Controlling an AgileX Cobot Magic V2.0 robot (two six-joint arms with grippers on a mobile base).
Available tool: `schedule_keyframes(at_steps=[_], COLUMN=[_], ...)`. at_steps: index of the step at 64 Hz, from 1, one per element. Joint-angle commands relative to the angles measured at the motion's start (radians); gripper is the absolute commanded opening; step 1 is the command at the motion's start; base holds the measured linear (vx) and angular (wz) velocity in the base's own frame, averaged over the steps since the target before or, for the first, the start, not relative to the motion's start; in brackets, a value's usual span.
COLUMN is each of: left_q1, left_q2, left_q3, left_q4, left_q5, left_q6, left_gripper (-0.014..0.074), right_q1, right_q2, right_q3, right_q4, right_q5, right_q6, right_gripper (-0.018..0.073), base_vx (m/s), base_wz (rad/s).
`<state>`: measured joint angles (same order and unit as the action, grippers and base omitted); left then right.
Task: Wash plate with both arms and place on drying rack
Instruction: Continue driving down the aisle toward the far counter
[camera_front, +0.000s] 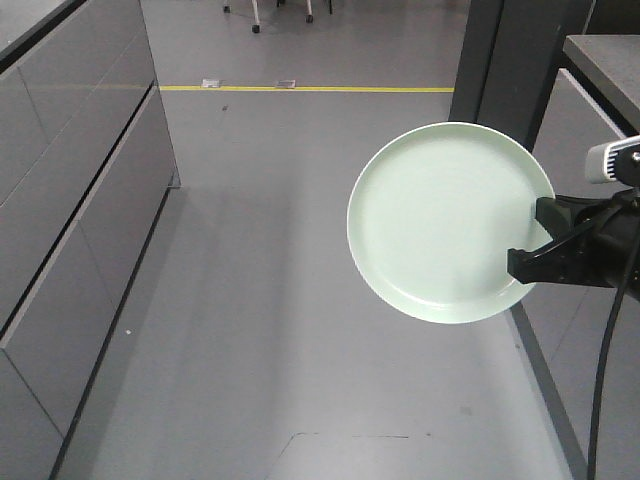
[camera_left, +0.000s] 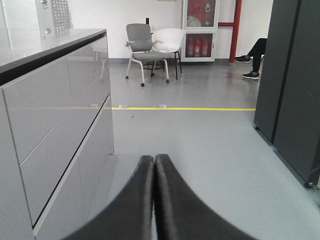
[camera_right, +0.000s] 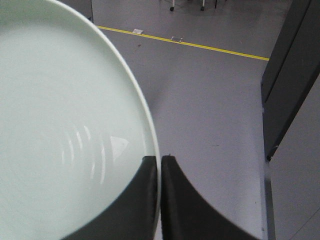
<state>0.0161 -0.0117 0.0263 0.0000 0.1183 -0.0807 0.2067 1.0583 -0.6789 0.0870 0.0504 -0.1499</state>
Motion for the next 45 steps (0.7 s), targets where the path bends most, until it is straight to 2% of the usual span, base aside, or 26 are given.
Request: schedule_keyframes(at_steps=[1, 45], left_q1=[-0.004, -0.004], left_q2=[-0.016, -0.016], left_q3=[0.016, 0.016], left_q4=[-0.006, -0.006], left_q5=[-0.070, -0.070], left_q6=[-0.005, -0.005], left_gripper=[-0.0006, -0.0006], right_q1=[-0.005, -0.005], right_q2=[-0.019, -0.019], right_q3=[-0.028, -0.028], right_q4=[0.000, 0.000], right_q5=[-0.080, -0.080], right_q6=[0.000, 0.000], right_gripper=[-0.0010, -0.0010], base_vx=[0.12, 0.12], base_wz=[-0.01, -0.03])
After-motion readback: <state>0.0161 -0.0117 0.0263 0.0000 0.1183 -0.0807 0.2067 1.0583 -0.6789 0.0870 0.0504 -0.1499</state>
